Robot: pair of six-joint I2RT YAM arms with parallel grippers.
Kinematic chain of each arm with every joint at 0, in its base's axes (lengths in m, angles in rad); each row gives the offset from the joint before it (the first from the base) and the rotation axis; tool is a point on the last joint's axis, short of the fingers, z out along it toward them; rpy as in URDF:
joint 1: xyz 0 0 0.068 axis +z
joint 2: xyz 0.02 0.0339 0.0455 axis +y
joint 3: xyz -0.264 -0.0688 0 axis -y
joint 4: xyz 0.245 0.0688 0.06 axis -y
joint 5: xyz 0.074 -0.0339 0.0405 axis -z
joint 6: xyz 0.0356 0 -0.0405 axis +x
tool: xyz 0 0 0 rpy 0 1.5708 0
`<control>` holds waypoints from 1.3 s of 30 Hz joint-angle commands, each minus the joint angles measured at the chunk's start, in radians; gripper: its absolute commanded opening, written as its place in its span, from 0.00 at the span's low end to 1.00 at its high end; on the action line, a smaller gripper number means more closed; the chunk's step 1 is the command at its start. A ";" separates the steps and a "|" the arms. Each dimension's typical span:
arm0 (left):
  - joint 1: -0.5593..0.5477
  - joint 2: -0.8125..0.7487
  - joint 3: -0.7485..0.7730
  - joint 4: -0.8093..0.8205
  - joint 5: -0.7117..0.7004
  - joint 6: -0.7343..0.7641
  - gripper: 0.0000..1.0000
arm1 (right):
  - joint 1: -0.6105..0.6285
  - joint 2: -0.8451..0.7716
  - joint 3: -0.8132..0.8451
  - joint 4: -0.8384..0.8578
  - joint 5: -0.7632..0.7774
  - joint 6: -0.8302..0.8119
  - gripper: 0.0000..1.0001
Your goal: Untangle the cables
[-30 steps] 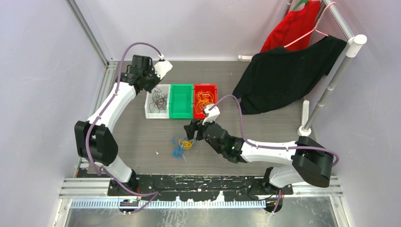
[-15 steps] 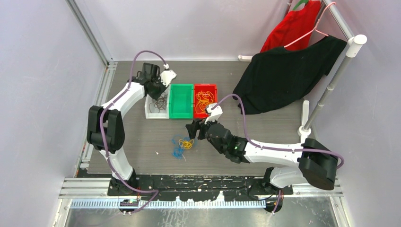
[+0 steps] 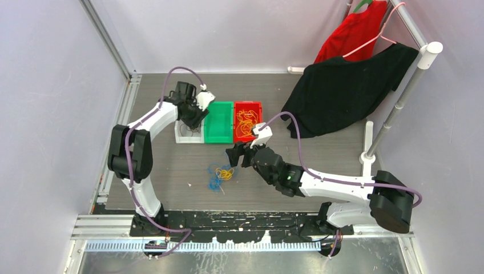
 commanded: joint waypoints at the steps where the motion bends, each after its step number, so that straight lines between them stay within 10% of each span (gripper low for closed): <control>1: 0.018 -0.112 0.099 -0.119 0.065 -0.022 0.60 | -0.018 -0.040 0.073 -0.062 -0.011 0.001 0.82; 10: 0.024 -0.228 0.234 -0.358 0.207 -0.048 0.96 | -0.059 -0.033 0.118 -0.178 -0.061 0.041 0.84; 17: 0.022 -0.334 0.156 -0.541 0.471 -0.066 0.98 | -0.132 -0.039 0.132 -0.257 -0.099 0.101 0.86; 39: -0.194 -0.327 -0.323 -0.272 0.529 0.031 0.47 | -0.150 -0.040 0.149 -0.391 -0.181 0.102 0.69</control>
